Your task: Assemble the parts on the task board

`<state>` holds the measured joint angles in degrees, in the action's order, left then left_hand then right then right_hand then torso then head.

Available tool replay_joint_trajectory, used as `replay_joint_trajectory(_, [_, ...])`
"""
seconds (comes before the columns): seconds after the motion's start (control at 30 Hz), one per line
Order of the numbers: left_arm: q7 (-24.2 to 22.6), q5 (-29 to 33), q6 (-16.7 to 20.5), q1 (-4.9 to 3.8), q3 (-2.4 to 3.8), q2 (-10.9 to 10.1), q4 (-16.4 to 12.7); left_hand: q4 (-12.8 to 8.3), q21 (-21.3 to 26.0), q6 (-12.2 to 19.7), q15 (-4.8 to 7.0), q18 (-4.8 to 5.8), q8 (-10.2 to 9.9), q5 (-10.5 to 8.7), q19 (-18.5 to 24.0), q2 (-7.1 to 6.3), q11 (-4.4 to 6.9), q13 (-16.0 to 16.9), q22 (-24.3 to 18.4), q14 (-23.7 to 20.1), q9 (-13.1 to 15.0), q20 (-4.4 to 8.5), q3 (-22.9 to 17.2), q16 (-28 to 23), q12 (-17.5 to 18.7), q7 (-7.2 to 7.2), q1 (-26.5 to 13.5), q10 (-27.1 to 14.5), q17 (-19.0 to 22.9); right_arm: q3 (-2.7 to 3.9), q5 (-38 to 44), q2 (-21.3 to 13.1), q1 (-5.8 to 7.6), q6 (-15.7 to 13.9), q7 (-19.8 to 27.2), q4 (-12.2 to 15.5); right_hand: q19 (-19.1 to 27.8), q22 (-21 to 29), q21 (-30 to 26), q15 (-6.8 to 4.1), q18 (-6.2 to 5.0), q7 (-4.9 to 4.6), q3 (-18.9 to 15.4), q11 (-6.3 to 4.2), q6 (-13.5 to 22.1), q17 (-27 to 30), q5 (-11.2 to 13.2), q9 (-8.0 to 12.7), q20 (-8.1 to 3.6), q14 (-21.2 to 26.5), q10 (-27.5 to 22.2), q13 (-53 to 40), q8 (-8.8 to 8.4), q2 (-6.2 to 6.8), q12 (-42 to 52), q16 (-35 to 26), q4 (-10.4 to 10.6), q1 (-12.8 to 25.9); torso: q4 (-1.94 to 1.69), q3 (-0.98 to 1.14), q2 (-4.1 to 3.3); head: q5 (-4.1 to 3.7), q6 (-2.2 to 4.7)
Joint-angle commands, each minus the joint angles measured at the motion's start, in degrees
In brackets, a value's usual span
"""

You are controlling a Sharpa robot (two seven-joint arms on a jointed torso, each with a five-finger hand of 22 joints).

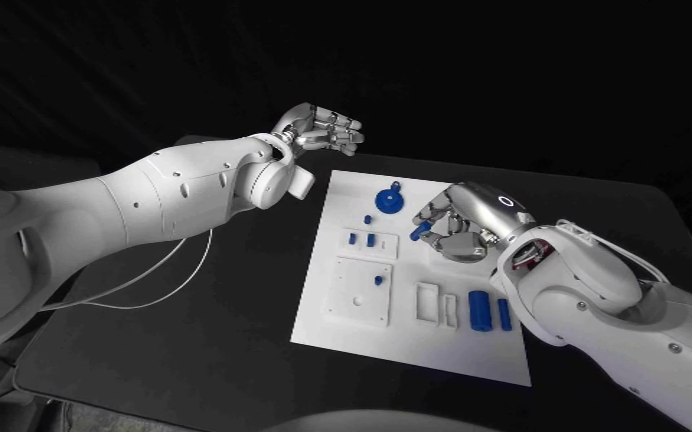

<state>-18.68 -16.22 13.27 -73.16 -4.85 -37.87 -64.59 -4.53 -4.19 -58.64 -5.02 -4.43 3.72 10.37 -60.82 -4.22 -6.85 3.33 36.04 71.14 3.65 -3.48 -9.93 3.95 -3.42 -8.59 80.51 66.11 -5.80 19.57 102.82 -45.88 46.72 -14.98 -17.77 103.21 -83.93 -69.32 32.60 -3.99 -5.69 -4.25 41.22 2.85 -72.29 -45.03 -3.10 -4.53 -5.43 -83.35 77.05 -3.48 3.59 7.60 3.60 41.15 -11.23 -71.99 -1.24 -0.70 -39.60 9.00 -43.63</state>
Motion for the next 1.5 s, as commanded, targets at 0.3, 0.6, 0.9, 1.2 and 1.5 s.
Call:
replay_joint_trajectory(0.3, [-0.6, 0.3, -0.5, 0.02, 0.04, 0.9, 0.2, 0.2, -0.4, 0.4, 0.00, -0.15, -0.1, 0.12, 0.1, 0.48, 0.03, 0.0, 0.0, -0.2, 0.1, -0.40, 0.1, -0.2, -0.1, 0.09, 0.1, -0.4, 0.0, -5.59, 1.1, 5.1, -0.08, -0.1, 3.3, 0.2, -2.6, -0.1, -0.3, -0.37, -0.74, -0.10, -0.3, -2.13, -0.1, -0.2, 0.3, 0.1, -0.35, -0.1, 3.1, -0.3, 0.11, -0.98, 0.1, -0.5, -0.1, -0.5, -0.08, 0.03, -0.06, 0.54, -0.26])
replay_joint_trajectory(0.6, [-0.6, 0.3, -0.9, 0.14, 0.04, 1.2, 0.1, 0.2, -0.3, 0.4, -0.01, -0.15, -0.1, 0.12, 0.1, 0.60, 0.02, 0.0, -0.1, -0.2, 0.1, -0.43, 0.0, -0.2, -0.1, 0.08, -0.1, -0.4, 0.0, -8.57, 1.6, 7.5, -0.65, 0.5, 4.3, -1.6, -2.6, 0.0, -0.6, -0.39, -0.83, -0.10, -0.4, -2.12, -0.1, -0.3, 0.3, 0.1, -0.37, -0.2, 3.1, -0.3, 0.12, -1.10, 0.1, -0.7, -0.3, -0.4, -0.02, 0.03, -0.06, 0.94, -0.47])
replay_joint_trajectory(0.9, [-0.6, 0.4, -1.1, 0.38, 0.05, 1.6, 0.3, 0.2, -0.3, 0.4, -0.02, -0.15, -0.1, 0.13, 0.1, 0.61, 0.02, 0.0, -0.2, -0.3, 0.1, -0.43, 0.0, -0.2, -0.1, 0.08, -0.1, -0.5, 0.0, -9.47, 2.9, 8.4, -1.27, 2.2, 4.4, -2.6, -2.6, -0.2, -0.8, -0.39, -0.86, -0.11, -0.4, -2.11, -0.1, -0.6, 0.3, 0.1, -0.39, -0.2, 3.0, -0.3, 0.10, -1.25, 0.1, -0.8, -0.6, -0.2, 0.02, 0.08, -0.06, 1.40, -0.74])
replay_joint_trajectory(1.2, [-0.6, 0.4, -1.2, 0.43, 0.05, 1.7, 0.4, 0.2, -0.3, 0.5, -0.03, -0.14, -0.1, 0.14, 0.1, 0.64, 0.01, 0.0, -0.2, -0.3, 0.1, -0.45, 0.0, -0.2, -0.1, 0.08, -0.2, -0.5, 0.0, -10.00, 3.7, 8.9, -1.34, 3.3, 4.2, -2.9, -2.6, -0.1, -1.0, -0.39, -1.04, -0.12, -0.5, -2.10, -0.1, -0.7, 0.3, 0.1, -0.39, -0.2, 3.0, -0.3, 0.12, -1.29, 0.1, -0.9, -0.7, -0.2, -0.01, 0.08, -0.07, 1.70, -1.08])
replay_joint_trajectory(1.5, [-0.6, 0.4, -1.3, 0.43, 0.05, 1.7, 0.5, 0.2, -0.3, 0.5, -0.05, -0.15, 0.0, 0.09, 0.1, 0.68, -0.01, 0.0, -0.4, -0.4, 0.1, -0.47, 0.1, -0.2, -0.1, 0.07, -0.3, -0.6, 0.0, -10.24, 4.6, 9.1, -1.35, 4.4, 3.8, -3.2, -2.6, -0.2, -0.9, -0.38, -1.07, -0.11, -0.5, -2.11, -0.1, -0.8, 0.3, 0.1, -0.35, -0.2, 3.0, -0.3, 0.12, -1.35, 0.1, -1.0, -0.9, -0.2, 0.02, 0.04, -0.07, 1.90, -1.31])
